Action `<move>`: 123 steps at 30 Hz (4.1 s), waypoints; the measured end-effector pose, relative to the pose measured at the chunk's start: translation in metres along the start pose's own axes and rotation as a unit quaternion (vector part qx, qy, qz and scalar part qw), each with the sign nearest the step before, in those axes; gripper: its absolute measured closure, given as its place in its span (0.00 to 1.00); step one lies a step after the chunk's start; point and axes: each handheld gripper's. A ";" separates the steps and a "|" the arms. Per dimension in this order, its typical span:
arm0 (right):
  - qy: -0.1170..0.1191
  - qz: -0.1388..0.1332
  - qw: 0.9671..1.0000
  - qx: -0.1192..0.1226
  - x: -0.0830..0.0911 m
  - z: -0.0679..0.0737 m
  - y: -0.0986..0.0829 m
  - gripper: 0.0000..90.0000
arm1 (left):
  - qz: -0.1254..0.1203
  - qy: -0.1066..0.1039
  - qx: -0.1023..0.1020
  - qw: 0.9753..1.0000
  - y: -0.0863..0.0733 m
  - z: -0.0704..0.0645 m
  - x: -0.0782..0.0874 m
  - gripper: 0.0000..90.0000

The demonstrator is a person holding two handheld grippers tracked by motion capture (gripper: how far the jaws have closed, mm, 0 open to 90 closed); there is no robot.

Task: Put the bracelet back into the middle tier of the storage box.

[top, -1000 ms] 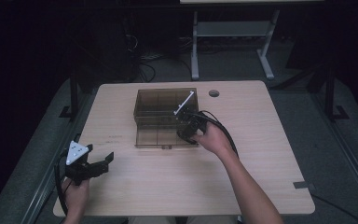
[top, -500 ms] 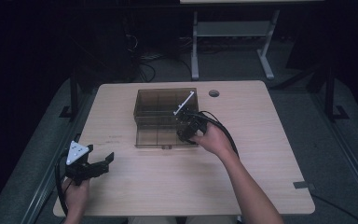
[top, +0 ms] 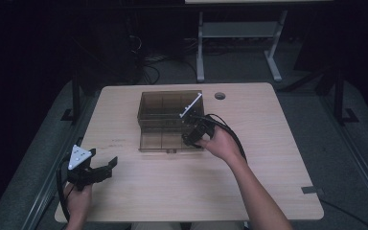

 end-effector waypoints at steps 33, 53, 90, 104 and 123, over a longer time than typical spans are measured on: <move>0.013 -0.001 1.000 0.005 0.020 0.006 -0.017 0.46 | 0.001 0.001 0.007 1.000 -0.001 0.005 -0.001 0.15; -0.010 -0.011 1.000 -0.011 0.045 -0.001 -0.052 0.44 | 0.002 -0.004 0.003 1.000 0.001 0.002 -0.004 0.15; -0.038 -0.020 0.998 -0.048 0.066 -0.015 -0.121 0.42 | 0.006 -0.009 -0.007 1.000 0.002 -0.002 -0.005 0.15; -0.034 -0.025 0.998 -0.056 0.060 -0.014 -0.146 0.40 | 0.005 -0.010 -0.009 1.000 0.001 -0.004 -0.005 0.15; -0.032 -0.040 0.994 -0.093 0.042 -0.013 -0.197 0.39 | 0.006 -0.009 -0.008 1.000 0.001 -0.004 -0.005 0.15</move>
Point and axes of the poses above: each handheld gripper's, and its own axes: x roughly backward along the jaws, y roughly out of its top, z roughly to its left, and after that the axes turned 3 degrees about y, right-handed
